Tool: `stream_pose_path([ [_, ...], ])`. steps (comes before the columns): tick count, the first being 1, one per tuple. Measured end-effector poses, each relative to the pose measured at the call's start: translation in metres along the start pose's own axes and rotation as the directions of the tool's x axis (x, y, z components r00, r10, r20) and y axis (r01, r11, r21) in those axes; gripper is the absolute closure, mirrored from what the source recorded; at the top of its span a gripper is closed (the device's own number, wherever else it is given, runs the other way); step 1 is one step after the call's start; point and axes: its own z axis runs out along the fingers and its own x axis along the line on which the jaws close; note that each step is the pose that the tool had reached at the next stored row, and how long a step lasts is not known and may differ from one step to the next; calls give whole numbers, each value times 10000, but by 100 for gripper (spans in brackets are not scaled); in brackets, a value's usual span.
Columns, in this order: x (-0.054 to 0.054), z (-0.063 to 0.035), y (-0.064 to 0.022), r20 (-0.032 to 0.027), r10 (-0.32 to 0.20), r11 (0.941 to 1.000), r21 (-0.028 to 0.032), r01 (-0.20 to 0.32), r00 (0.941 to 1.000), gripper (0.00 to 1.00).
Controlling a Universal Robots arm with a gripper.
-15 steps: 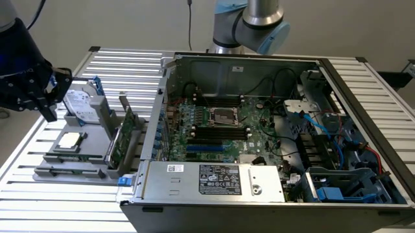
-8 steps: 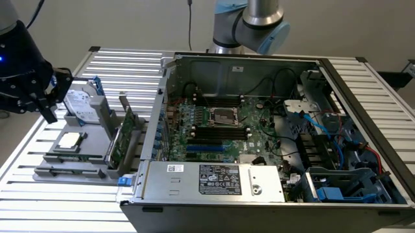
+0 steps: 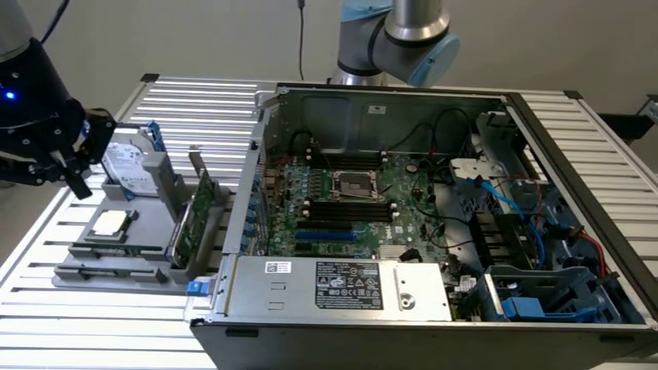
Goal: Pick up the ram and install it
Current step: 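Pick up the ram and move it above insertion slot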
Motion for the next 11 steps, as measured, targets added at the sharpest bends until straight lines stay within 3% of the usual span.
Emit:
stream_pose_path([
  [6, -1, 32, -2, -66, -1092, 9940, 23, 1092, 9940, 89],
  [11, -1, 57, -3, -123, -1994, 9799, 35, 1995, 9798, 89],
])
